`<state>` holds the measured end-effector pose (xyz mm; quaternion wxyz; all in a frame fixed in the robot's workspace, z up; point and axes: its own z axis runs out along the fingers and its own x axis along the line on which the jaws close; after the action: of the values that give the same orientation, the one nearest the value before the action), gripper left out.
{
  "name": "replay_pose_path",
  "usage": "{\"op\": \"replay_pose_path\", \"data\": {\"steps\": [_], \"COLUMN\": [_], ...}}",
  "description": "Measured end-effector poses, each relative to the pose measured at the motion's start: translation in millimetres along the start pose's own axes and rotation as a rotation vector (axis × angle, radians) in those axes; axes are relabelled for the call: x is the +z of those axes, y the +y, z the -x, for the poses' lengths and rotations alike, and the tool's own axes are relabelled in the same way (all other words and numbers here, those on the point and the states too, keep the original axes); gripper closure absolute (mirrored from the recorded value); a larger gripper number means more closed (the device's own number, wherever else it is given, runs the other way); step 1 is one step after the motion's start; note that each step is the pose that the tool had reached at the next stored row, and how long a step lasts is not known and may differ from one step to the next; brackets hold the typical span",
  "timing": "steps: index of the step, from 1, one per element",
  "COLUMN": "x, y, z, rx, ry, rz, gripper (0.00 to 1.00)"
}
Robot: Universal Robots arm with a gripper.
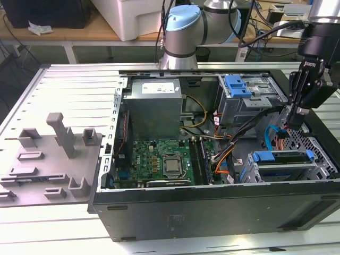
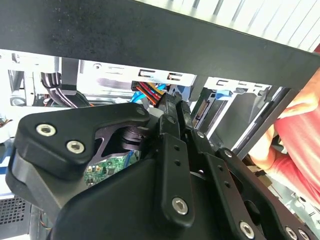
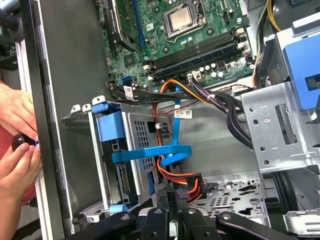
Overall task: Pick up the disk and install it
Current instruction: 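Insert the first disk wire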
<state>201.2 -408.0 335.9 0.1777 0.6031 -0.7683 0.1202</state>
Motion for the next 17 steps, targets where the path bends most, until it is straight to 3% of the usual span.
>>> {"op": "replay_pose_path", "data": {"steps": [8,13,17], "x": [0.2,1.1,1.8], "y": [1.0,7.3,8.7], "z": [-0.1,-1.6,-3.0], "rx": [0.0,0.0,-0.001], "ry": [0.0002,0.0001,-0.002], "rz": [0.0001,-0.0002,-0.0056], "gripper": [0.83,0.83,0.83]}}
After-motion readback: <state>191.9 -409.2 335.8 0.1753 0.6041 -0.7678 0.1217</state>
